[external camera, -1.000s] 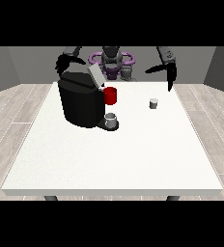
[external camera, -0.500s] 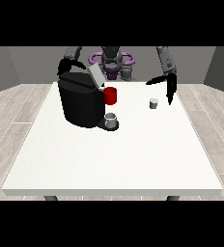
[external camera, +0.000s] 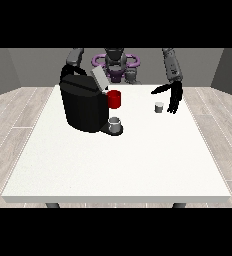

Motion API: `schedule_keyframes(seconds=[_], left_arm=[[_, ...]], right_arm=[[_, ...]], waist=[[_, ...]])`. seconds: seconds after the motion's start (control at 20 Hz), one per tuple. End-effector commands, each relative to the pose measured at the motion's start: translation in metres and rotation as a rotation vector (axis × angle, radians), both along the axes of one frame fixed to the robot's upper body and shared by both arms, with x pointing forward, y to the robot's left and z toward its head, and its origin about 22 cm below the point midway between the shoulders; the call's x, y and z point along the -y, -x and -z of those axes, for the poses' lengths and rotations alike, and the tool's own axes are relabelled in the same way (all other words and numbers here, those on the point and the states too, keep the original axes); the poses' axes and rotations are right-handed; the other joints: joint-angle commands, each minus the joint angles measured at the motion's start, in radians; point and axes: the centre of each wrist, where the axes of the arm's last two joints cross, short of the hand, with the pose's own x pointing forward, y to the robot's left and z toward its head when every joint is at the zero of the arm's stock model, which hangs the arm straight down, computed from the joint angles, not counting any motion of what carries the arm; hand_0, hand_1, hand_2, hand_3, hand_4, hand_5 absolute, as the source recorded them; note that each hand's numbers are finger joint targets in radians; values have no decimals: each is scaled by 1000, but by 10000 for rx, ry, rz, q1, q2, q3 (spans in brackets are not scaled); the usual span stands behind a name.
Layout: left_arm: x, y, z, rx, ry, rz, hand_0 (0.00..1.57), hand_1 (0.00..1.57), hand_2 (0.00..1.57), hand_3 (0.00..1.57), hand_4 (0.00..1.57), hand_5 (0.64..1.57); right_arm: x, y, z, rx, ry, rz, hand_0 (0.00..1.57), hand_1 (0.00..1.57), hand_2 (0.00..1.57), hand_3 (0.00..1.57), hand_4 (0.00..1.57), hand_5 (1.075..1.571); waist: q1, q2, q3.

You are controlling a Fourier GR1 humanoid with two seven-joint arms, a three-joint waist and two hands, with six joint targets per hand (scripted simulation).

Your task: Insert the coffee pod into the coffee machine and close the lid

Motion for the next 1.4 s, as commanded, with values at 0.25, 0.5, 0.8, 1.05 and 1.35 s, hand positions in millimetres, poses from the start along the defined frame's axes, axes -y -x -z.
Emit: schedule_keyframes(seconds=[0.25, 0.5, 0.8, 1.05, 1.35], left_arm=[[-11, 0, 12, -622, -1794, 123, 704, 704, 775, 487, 0, 1571], [-16, 5, 26, -484, -2487, -113, 536, 536, 692, 440, 0, 1571], [4, -13, 17, 363, -3070, 152, 719, 719, 851, 619, 151, 1571], [-3, -11, 24, 762, -3248, -441, 824, 824, 972, 737, 389, 1571], [-12, -8, 22, -67, -4595, 435, 899, 899, 1011, 776, 309, 1571]], right_arm=[[3, -9, -6, -122, 403, 60, 0, 0, 0, 0, 356, 1571], [-3, -6, -16, 48, 67, -268, 0, 0, 0, 0, 432, 1571], [-9, -6, 7, -335, 177, 30, 0, 0, 0, 0, 515, 1571], [0, -6, -3, -77, 17, 10, 0, 0, 0, 0, 524, 1571], [-3, -13, -7, -499, -126, 274, 0, 0, 0, 0, 514, 1571]], waist=[[-144, 78, -2], [-560, 370, -4], [-124, 118, 1], [-371, 350, -1], [-107, -93, 0]])
